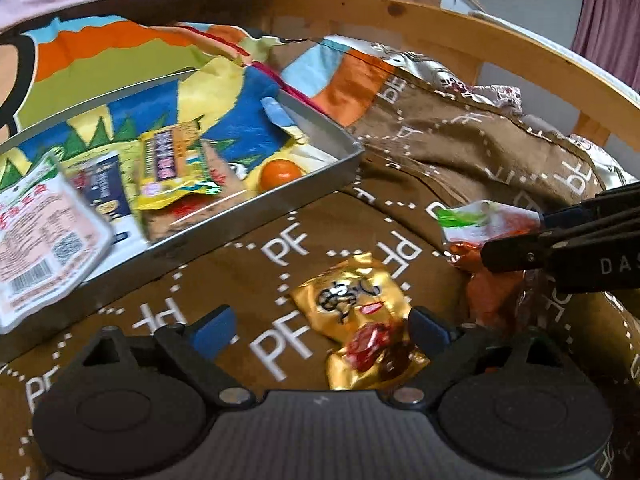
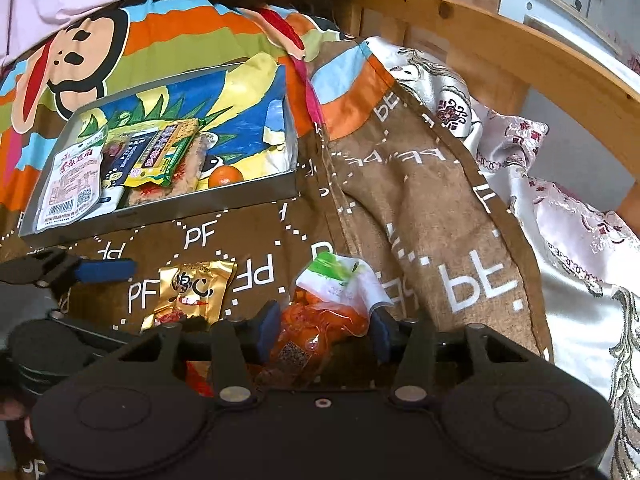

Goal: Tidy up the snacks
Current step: 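Close the left tool on the gold packet while the right tool grasps the sausage bag, then lift the gold packet with the left tool while the right tool lifts the sausage bag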

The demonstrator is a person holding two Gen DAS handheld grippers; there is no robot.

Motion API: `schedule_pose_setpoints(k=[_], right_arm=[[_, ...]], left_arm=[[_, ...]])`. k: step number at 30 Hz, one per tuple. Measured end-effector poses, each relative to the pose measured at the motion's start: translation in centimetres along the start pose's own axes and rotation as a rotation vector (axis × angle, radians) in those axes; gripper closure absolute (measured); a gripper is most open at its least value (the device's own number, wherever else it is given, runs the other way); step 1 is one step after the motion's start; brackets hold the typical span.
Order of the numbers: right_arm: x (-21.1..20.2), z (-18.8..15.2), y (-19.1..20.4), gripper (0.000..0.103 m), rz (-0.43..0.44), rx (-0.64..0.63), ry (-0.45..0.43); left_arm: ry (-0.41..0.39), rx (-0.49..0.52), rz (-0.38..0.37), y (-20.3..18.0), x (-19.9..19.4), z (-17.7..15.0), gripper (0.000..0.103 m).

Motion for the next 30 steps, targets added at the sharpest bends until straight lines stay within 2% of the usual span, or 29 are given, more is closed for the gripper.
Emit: schedule_pose_setpoints(k=[6, 8, 10, 11, 13, 15, 23, 25, 27, 28, 29, 30], right_arm=[[0.1, -0.1, -0.1, 0.046, 0.019, 0.039, 0.010], [0.3, -0.3, 0.1, 0.044, 0.029, 0.042, 0.020], [0.4, -0.5, 0.3, 0.039, 0.031, 0.040, 0.026], [0.5, -0.5, 0.3, 0.038, 0.033, 0.044, 0.029], [0.6, -0.7, 0.3, 0.035, 0.037, 0.057, 0.034], [0.8, -1.0, 0.2, 0.032, 0.042, 0.083, 0.044], [1.6, -2.0, 0.5, 0.016, 0.066, 0.194, 0.086], [1.8, -2.3, 0.8, 0.013, 0.070, 0.206, 0.096], [1.9, -2.7, 1.3, 0.014, 0.075, 0.196, 0.106], [1.9, -2.9, 1.9, 0.020, 0.096, 0.188, 0.112], [1.7, -3.1, 2.5, 0.022, 0.108, 0.170, 0.113], [1.4, -3.1, 3.0, 0.025, 0.108, 0.132, 0.104]], left_arm=[[0.004, 0.010, 0.008, -0.7, 0.8, 0.1, 0.011], [0.017, 0.023, 0.027, -0.7, 0.9, 0.0, 0.018], [0.025, 0.060, 0.056, -0.6, 0.6, -0.1, 0.032], [0.030, 0.066, 0.068, -0.5, 0.5, 0.0, 0.035], [0.041, 0.040, 0.085, -0.1, 0.0, 0.1, 0.046], [0.052, -0.009, 0.096, 0.6, -0.6, 0.1, 0.051], [0.085, -0.162, 0.149, 3.1, -3.5, -1.2, 0.052], [0.092, -0.183, 0.160, 3.5, -4.3, -1.8, 0.060], [0.089, -0.209, 0.169, 3.9, -5.2, -2.2, 0.060], [0.090, -0.215, 0.172, 4.0, -5.6, -2.4, 0.060], [0.092, -0.216, 0.177, 4.1, -5.9, -2.6, 0.060], [0.095, -0.211, 0.189, 4.1, -6.3, -2.8, 0.064]])
Point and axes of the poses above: each gripper's, at about its wrist camera, not at the fingertips, and x roughly the way its jaws point, y to its left, z to its top, the point moved 7 cm from there along x, roughly the way its jaws point, and after that the axes turned 14 degrees about -y, right-handed, at the moved point
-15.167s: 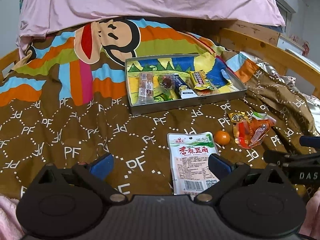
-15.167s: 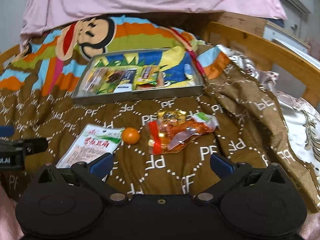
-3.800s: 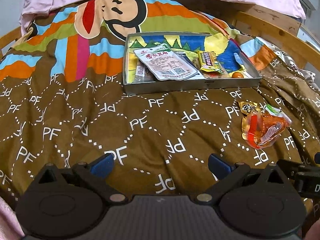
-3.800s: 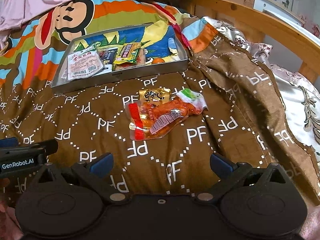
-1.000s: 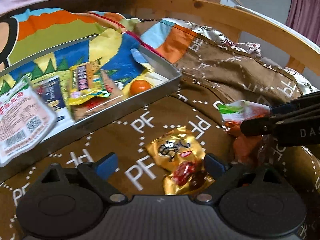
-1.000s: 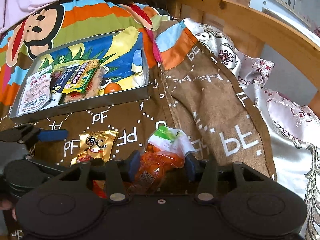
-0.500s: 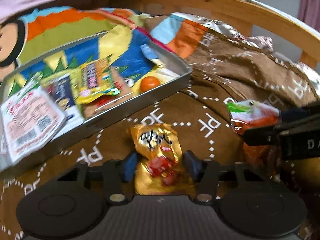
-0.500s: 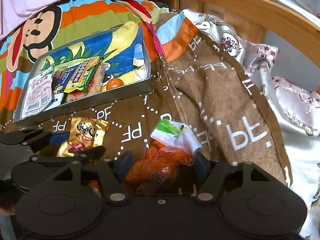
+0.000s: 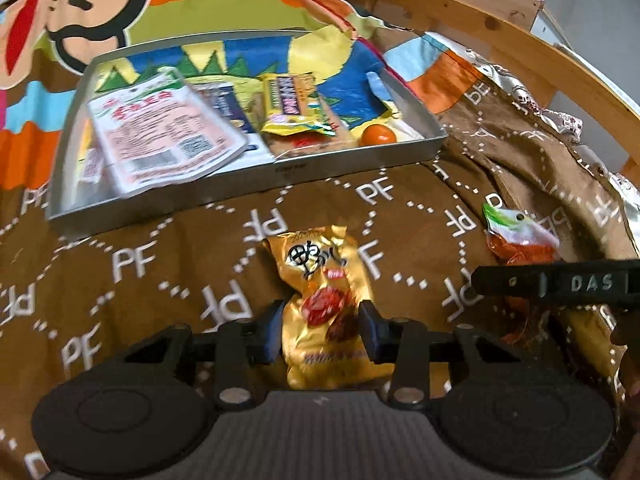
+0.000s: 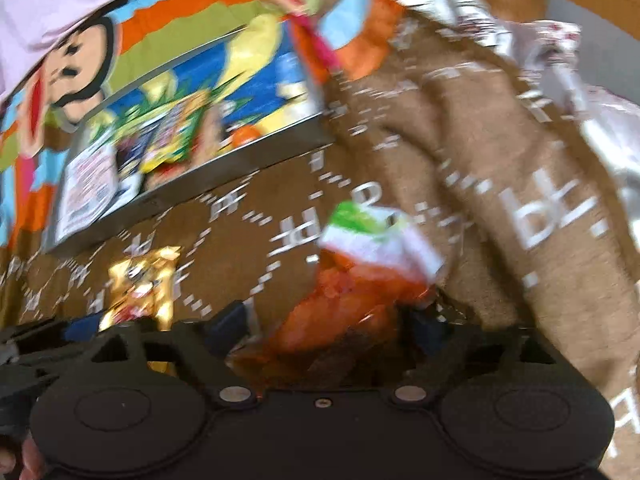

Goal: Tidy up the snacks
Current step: 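Lift the gold packet with the left tool while the right tool lifts the sausage bag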

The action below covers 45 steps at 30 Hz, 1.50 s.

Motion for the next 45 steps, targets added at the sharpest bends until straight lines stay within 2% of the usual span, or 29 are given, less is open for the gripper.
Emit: schedule_pose_setpoints(k=[2, 4, 7, 9, 11, 13, 16, 20, 24, 27, 30, 33, 37, 43, 44, 45], right_arm=[[-0.6, -0.2, 1.0, 0.029, 0.005, -0.083, -0.017], [-1.2, -0.4, 1.8, 0.041, 0.022, -0.126, -0.030], [-2.1, -0.3, 2.0, 0.044, 0.021, -0.164, -0.066], [-2.4, 0.0, 1.6, 0.045, 0.021, -0.148, -0.078], [-2.8, 0.1, 1.3, 0.045, 0.020, -0.134, -0.087], [-3.3, 0.2, 1.3, 0.043, 0.030, -0.112, -0.089], [-3.5, -0.2, 1.7, 0.033, 0.041, -0.105, -0.065], [-2.9, -0.7, 2.3, 0.029, 0.051, -0.114, -0.030], [-1.8, -1.0, 2.1, 0.025, 0.051, -0.086, 0.006], [-1.2, -1.0, 2.1, 0.025, 0.045, -0.079, 0.018], [-0.9, -1.0, 2.3, 0.034, 0.038, -0.094, 0.023], [-1.3, -1.1, 3.1, 0.038, 0.048, -0.150, 0.002], [-1.8, -1.2, 4.2, 0.045, 0.058, -0.236, -0.031], [-2.4, -1.3, 5.0, 0.051, 0.048, -0.329, -0.071], [-2.5, -1.3, 4.9, 0.057, 0.041, -0.331, -0.076], [-2.5, -1.2, 4.7, 0.072, 0.030, -0.333, -0.080]], left_arm=[[-0.005, 0.007, 0.016, 0.2, -0.6, -0.3, 0.065], [-0.009, 0.007, 0.022, 0.3, -1.0, -0.5, 0.066], [-0.017, -0.026, 0.016, 0.4, -1.2, -0.4, 0.066], [-0.031, -0.076, -0.016, 0.4, -1.2, -0.1, 0.062], [-0.047, -0.117, -0.046, 0.4, -1.1, 0.1, 0.059], [-0.060, -0.125, -0.055, 0.2, -0.8, 0.3, 0.047], [-0.064, -0.135, -0.065, 0.0, 0.1, 0.6, 0.037], [-0.051, -0.150, -0.061, -0.6, 1.6, 0.8, 0.030], [-0.024, -0.116, -0.043, -0.7, 2.8, 0.4, 0.031], [-0.025, -0.091, -0.030, -0.6, 3.0, 0.4, 0.036], [-0.024, -0.107, -0.027, -0.3, 2.8, 0.3, 0.042], [-0.021, -0.122, -0.023, 0.0, 2.3, 0.2, 0.049], [-0.013, -0.147, -0.034, 0.3, 1.3, -0.2, 0.053], [-0.016, -0.122, -0.021, 0.0, -0.3, -0.7, 0.058], [-0.017, -0.122, -0.019, 0.0, -0.4, -0.7, 0.059], [-0.018, -0.121, -0.016, 0.0, -0.6, -0.8, 0.059]])
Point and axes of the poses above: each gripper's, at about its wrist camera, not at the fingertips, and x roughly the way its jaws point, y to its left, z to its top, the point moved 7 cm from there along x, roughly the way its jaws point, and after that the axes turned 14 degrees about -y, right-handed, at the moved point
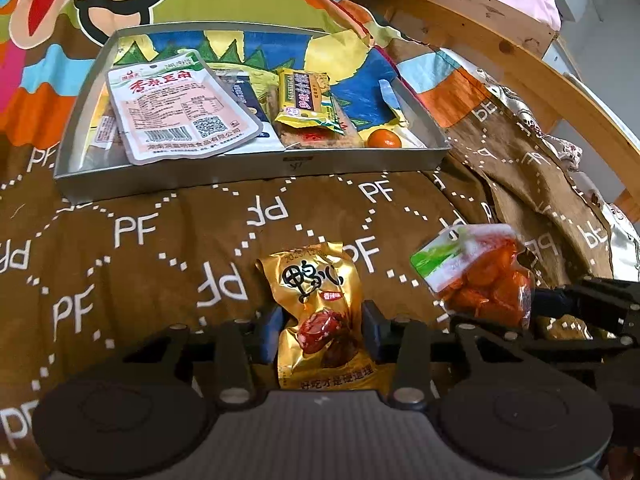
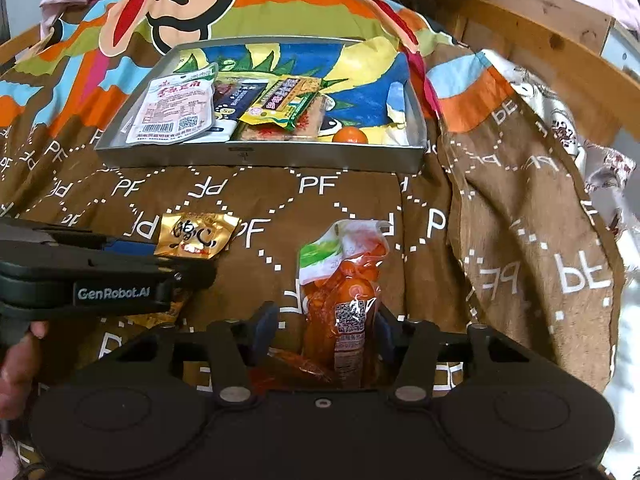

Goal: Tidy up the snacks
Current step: 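Lift the gold packet with the left tool while the right tool lifts the sausage bag, then carry the gold packet with the left tool over the tray while the right tool carries the sausage bag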

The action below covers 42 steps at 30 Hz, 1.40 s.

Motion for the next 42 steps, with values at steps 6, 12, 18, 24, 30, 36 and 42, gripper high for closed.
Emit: schedule_pose_setpoints(k=[6, 12, 18, 24, 30, 36, 42], right_arm=[[0.4, -0.2, -0.6, 0.071, 0.019, 0.058, 0.016], [1.8, -0.7, -1.3, 0.062, 0.033, 0.136, 0.068], [0.4, 0.1, 0.0, 0.070, -0.023, -0.027, -0.022], [0.1, 1.0, 0.7, 0.074, -0.112, -0.204, -0.112], [-0.2, 1.5, 0.6, 0.074, -0.156, -0.253, -0.165], [-0.9, 2.5, 0.4, 0.074, -0.203, -0.273, -0.244], [-1.7, 3.8, 0.1, 0.074, -0.233, -0.291, -0.332]], left_arm=[[-0.003, 0.010, 0.007, -0.1, -0.5, -0.2, 0.060], [-0.005, 0.050, 0.008, -0.5, -0.3, -0.5, 0.060], [-0.009, 0.038, 0.017, -0.4, -0.6, -0.4, 0.062], [-0.030, 0.042, 0.045, -0.7, -1.4, -0.5, 0.063], [-0.032, 0.011, 0.031, -0.6, -1.5, -0.4, 0.063], [-0.060, -0.090, -0.002, -0.1, -2.0, 0.4, 0.063], [-0.152, -0.099, -0.025, -0.6, -2.7, 2.4, 0.063]])
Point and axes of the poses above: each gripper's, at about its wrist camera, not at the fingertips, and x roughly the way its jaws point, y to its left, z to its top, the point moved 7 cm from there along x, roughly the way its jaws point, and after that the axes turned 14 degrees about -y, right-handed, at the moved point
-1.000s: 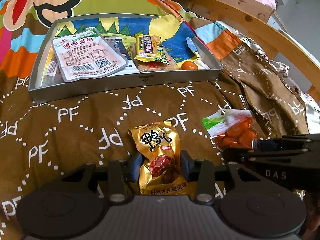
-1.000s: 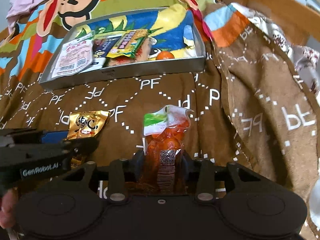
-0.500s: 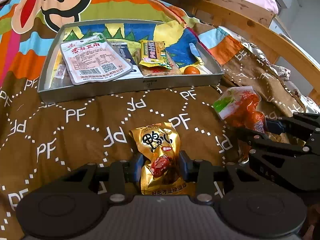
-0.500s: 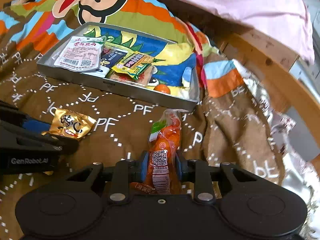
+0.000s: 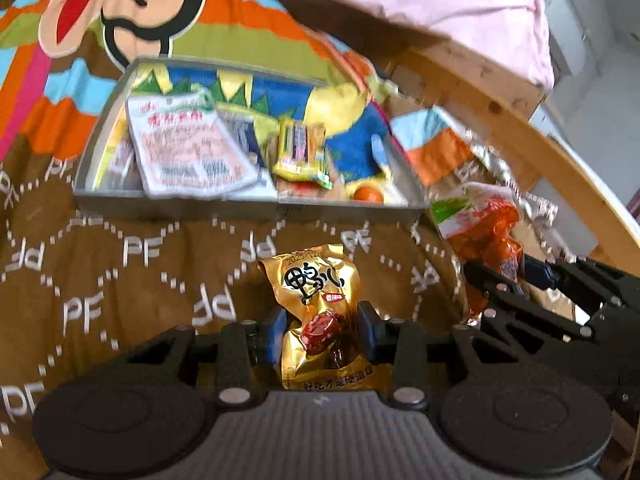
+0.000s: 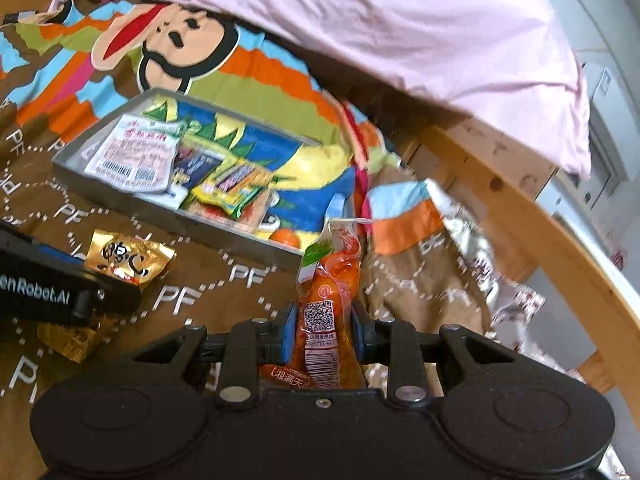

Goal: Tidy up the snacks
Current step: 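Carry the gold packet with the left tool over the tray while the right tool carries the sausage bag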

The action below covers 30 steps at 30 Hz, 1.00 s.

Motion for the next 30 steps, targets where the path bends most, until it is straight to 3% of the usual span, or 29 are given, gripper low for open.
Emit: schedule_pose_setpoints(k=[8, 15, 21, 30], right_arm=[[2.1, 2.4, -2.6, 0.074, -0.064, 0.110, -0.124], [6.8, 4.3, -4.3, 0.074, -0.070, 0.246, -0.200], [11.4, 4.4, -4.3, 0.074, -0.037, 0.334, -0.171], [17.1, 4.5, -2.6, 0.074, 0.045, 0.447, -0.084]], left_arm=[[-0.171, -0.013, 0.041, 0.4, 2.1, 5.4, 0.063], [-0.252, -0.028, 0.051, 1.8, 6.5, 10.6, 0.063], [-0.250, -0.060, 0.071, 4.0, 10.8, 12.2, 0.062], [-0.194, -0.029, 0.073, 5.8, 14.7, 11.7, 0.062]])
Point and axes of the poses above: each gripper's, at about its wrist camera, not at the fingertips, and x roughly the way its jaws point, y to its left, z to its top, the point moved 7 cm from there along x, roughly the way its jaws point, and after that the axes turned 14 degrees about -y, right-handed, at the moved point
